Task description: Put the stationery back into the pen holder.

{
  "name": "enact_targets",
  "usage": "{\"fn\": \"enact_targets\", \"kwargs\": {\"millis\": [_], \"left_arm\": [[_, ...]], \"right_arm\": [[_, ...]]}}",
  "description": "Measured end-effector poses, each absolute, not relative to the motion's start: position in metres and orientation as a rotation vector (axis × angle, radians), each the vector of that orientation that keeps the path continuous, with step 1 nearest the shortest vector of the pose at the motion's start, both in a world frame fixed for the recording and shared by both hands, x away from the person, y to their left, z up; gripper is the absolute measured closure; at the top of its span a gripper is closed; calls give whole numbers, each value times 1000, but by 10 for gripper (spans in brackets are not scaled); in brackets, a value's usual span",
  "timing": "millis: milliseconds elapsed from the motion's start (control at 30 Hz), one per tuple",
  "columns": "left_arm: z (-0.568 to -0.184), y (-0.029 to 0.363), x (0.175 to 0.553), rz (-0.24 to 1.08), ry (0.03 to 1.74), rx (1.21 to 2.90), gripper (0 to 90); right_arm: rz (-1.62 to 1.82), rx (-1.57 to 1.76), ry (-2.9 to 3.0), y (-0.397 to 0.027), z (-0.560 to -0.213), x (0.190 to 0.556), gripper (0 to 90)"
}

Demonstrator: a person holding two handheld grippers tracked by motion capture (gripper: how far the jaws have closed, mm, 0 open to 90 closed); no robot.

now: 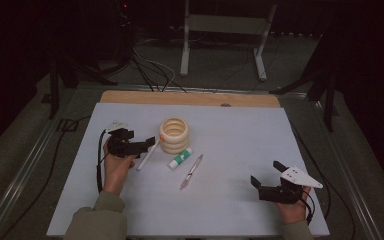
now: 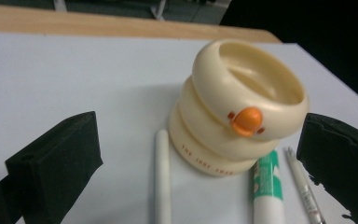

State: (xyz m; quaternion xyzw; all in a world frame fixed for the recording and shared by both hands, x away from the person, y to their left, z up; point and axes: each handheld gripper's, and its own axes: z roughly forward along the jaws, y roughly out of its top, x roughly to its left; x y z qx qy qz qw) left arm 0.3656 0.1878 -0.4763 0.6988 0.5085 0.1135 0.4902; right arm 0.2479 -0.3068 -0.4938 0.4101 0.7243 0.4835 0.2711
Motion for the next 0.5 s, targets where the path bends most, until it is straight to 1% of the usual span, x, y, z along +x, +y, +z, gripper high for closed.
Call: {"fn": "enact_targets", "kwargs": {"millis": [67,233,500], "left_arm": [[-479,187,366,252,1246,1708,1],[-486,184,367,258,1263,1761,2],[-496,178,376,244,1314,1811,69]], "right_arm": [[1300,1105,1951,-307,-494,248,0],[1302,1106,1950,-307,-494,248,0],[1300,1104,1954,-306,-494,248,0]]}}
